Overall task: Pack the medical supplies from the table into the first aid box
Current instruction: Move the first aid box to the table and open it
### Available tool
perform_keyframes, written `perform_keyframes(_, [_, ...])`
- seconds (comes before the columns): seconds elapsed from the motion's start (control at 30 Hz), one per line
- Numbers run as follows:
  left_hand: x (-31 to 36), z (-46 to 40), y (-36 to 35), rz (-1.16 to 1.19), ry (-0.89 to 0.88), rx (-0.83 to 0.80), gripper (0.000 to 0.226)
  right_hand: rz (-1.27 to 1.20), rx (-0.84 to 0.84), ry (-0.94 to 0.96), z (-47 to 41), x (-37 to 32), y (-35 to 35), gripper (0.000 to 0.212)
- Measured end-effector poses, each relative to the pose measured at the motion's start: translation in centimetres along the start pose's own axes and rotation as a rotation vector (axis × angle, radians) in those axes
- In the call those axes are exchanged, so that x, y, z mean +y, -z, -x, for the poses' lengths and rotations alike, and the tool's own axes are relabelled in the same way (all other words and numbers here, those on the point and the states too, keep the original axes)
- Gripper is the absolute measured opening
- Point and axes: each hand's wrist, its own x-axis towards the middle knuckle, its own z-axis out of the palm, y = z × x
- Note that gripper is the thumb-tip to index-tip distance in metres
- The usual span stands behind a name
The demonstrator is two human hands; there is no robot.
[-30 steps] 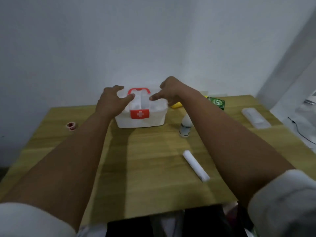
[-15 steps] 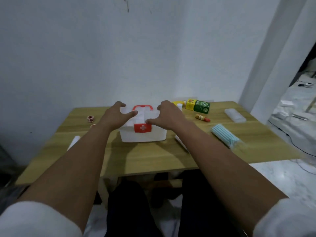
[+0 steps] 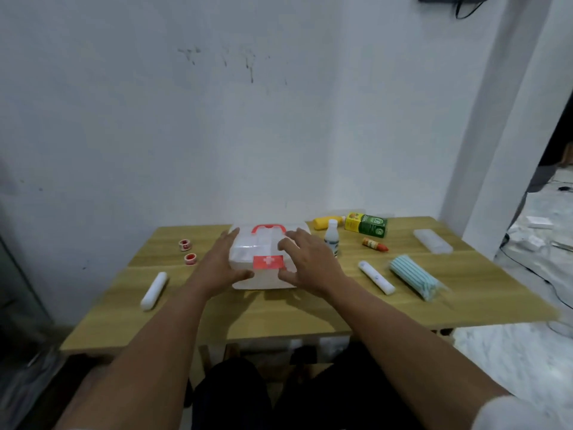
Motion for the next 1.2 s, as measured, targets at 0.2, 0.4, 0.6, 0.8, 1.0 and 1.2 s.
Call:
perform_keyframes(0.2, [0.2,0.8,-1.2,0.100,0.057,0.072,0.131,-0.135,0.147,0.030,-0.6,0.9,-0.8,0.015])
perform_keyframes(0.4, [0.3,-0.3,-1.5,0.173,0.151,0.043,0.137,-0.421,0.101,-0.172,-3.9,2.0,1.4,0.013])
perform_keyframes(0.6, [0.1,-1.7,-1.2,0.142,0.155,0.045,0.107,-0.580,-0.008,-0.419,-12.0,5.6,3.7,0.017])
perform_keyframes(0.8, [0.2,-3.1,-2.5,0.076,0.137,0.116,0.101,-0.493,0.082,-0.702,-16.3,8.8,0.6,0.058])
perform_keyframes(1.0, [0.5,-5.3,-2.4,0.107,0.232,0.063,0.137,-0.753,0.015,-0.798,-17.7,11.3,-1.5,0.068])
perform_keyframes(1.2, [-0.3,-5.0,-1.9,0.170,0.125,0.040,0.090,-0.675,-0.026,-0.929,-18.7,13.7,-1.8,0.086])
